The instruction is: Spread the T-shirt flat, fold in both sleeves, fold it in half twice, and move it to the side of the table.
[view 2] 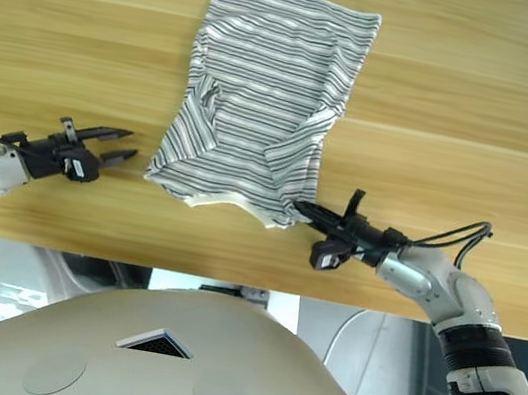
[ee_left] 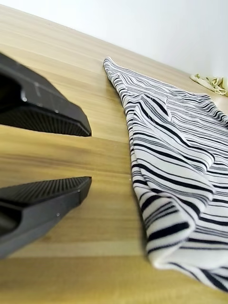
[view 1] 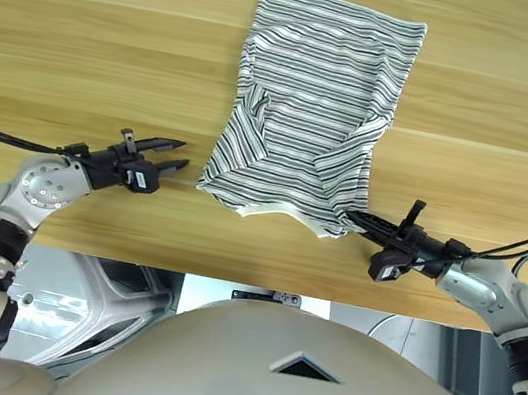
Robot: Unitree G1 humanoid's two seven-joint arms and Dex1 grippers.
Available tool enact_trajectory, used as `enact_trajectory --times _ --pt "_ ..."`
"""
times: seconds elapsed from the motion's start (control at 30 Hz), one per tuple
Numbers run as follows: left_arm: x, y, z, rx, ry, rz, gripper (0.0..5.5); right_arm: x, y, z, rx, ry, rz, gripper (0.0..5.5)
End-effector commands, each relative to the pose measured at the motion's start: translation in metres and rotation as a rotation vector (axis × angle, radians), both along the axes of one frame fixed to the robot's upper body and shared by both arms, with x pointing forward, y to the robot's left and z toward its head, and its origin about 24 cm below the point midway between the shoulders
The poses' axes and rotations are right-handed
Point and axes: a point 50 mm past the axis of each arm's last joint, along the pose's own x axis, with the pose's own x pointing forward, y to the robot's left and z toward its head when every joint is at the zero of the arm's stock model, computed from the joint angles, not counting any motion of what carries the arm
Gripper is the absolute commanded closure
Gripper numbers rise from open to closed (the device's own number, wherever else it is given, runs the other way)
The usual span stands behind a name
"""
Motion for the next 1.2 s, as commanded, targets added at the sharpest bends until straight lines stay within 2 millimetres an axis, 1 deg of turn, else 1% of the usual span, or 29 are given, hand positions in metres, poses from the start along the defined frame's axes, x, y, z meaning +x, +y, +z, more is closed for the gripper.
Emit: enact_trajectory --times 0.03,0.1,0.17,0.3,0.37,0.5,0.6,0.67,0.73,0.97,1.1,1.2 --pt "-0.015 -0.009 -0.019 0.088 0.138 -0.105 3.91 -0.006 -0.001 -0.014 -0.072 0.053 -0.001 5.50" --pt "-0.017 -0.018 -0.024 0.101 0.169 -0.169 3.91 -0.005 -0.001 -0.014 -0.070 0.050 0.000 5.50" --pt "-0.020 -0.022 -0.028 0.154 0.200 -0.247 3.91 -0.004 0.001 -0.012 -0.069 0.045 0.005 5.50" --pt "-0.023 -0.027 -0.026 0.211 0.232 -0.375 3.91 -0.003 0.005 -0.011 -0.061 0.040 0.009 5.50" --pt "-0.021 -0.025 -0.023 0.240 0.244 -0.410 3.91 -0.003 0.009 -0.011 -0.053 0.036 0.013 5.50" --pt "-0.020 -0.012 -0.014 0.318 0.267 -0.458 3.91 -0.002 0.015 -0.009 -0.041 0.033 0.018 5.50" --pt "-0.023 -0.006 -0.008 0.327 0.270 -0.461 3.91 -0.001 0.017 -0.010 -0.038 0.032 0.018 5.50" --pt "-0.031 -0.008 -0.008 0.303 0.283 -0.478 3.91 -0.001 0.019 -0.010 -0.036 0.032 0.021 5.50" --pt "-0.033 -0.015 -0.010 0.270 0.282 -0.481 3.91 -0.001 0.019 -0.010 -0.036 0.030 0.025 5.50" --pt "-0.018 -0.037 -0.030 0.212 0.273 -0.453 3.91 0.000 0.020 -0.011 -0.038 0.033 0.036 5.50" --pt "-0.009 -0.038 -0.035 0.193 0.243 -0.394 3.91 0.000 0.019 -0.012 -0.040 0.036 0.034 5.50" --pt "-0.006 -0.038 -0.038 0.167 0.219 -0.344 3.91 -0.002 0.019 -0.014 -0.038 0.043 0.033 5.50"
